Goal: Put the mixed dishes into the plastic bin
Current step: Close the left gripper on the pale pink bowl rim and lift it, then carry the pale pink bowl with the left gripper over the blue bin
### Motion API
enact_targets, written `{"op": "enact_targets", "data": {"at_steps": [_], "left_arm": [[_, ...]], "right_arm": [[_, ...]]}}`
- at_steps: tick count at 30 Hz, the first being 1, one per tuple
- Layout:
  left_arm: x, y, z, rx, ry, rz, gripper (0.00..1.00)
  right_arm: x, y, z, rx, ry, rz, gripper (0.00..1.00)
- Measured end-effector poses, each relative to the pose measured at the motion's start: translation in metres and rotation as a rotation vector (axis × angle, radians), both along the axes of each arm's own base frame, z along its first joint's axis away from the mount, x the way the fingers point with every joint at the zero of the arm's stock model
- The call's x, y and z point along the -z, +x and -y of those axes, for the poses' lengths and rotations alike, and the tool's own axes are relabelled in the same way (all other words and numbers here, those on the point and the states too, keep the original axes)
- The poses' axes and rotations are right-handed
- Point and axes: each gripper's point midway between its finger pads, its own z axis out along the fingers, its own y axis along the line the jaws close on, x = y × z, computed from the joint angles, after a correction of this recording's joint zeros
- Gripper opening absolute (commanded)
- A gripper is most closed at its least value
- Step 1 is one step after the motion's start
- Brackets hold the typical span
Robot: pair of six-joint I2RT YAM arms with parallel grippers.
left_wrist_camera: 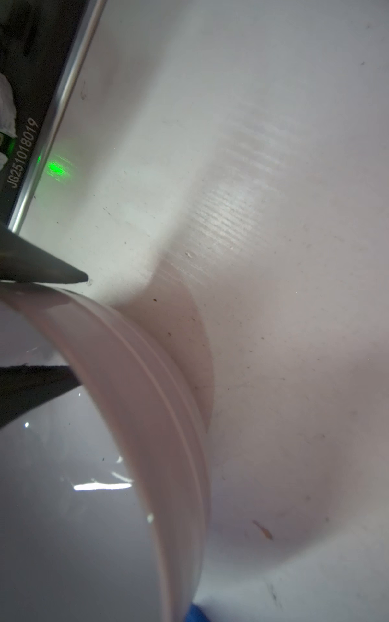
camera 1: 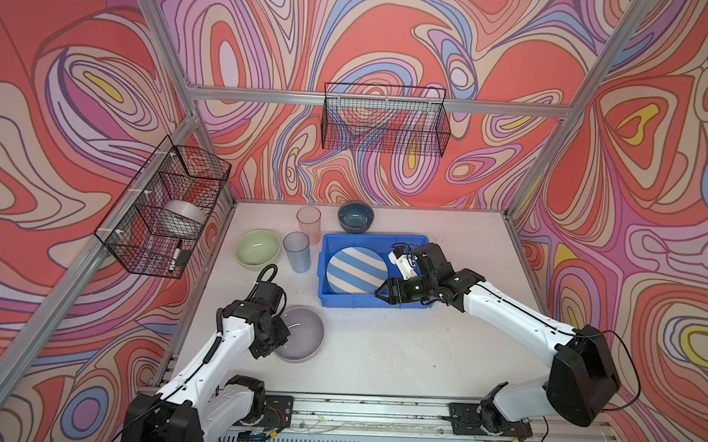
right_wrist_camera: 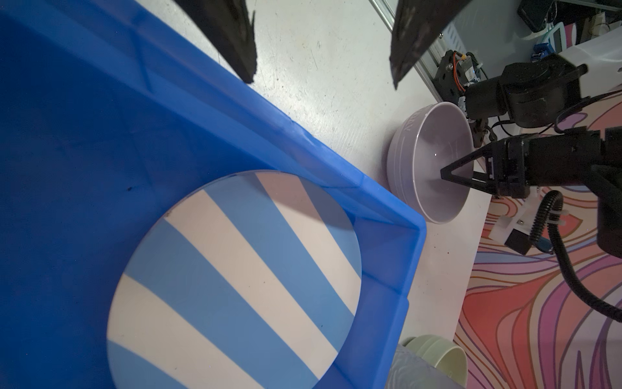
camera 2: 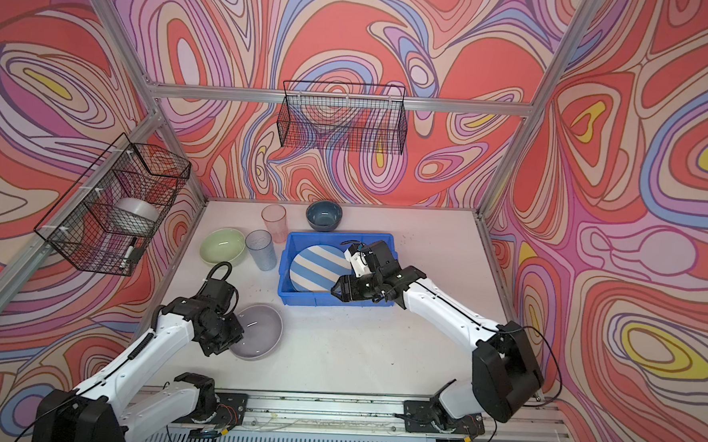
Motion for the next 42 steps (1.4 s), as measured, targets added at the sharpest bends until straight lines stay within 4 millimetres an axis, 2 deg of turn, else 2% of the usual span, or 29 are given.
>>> {"op": "enact_targets", "data": {"at_steps": [4, 8, 17, 20, 25, 29, 34, 42], "left_arm": [[0.014, -0.006, 0.001, 0.011, 0.009, -0.038, 0.15], [0.016, -0.007, 0.004, 0.026, 0.005, -0.042, 0.01], [0.011, -0.005, 0.001, 0.025, 0.022, -0.031, 0.0], [-0.007, -0.004, -0.002, 0.03, 0.041, -0.019, 0.0], [-0.063, 0.014, -0.006, 0.042, 0.064, 0.131, 0.0], [-0.101, 0.022, -0.009, 0.073, 0.085, 0.207, 0.0], [-0.128, 0.043, -0.001, 0.177, 0.088, 0.194, 0.0], [-0.16, 0.103, 0.029, 0.374, 0.029, 0.215, 0.0]], "right_arm": [[-0.001, 0.002, 0.0, 0.006, -0.004, 0.007, 0.64], [-0.002, 0.003, 0.002, 0.012, -0.011, 0.008, 0.64], [-0.003, 0.006, 0.004, 0.03, -0.027, 0.015, 0.64], [-0.001, 0.005, 0.008, 0.041, -0.047, 0.012, 0.64], [-0.003, 0.007, 0.017, 0.076, -0.082, 0.032, 0.64], [-0.002, 0.011, 0.026, 0.113, -0.121, 0.049, 0.65], [-0.003, 0.016, 0.032, 0.15, -0.152, 0.06, 0.65], [-0.003, 0.02, 0.038, 0.196, -0.169, 0.064, 0.65]]}}
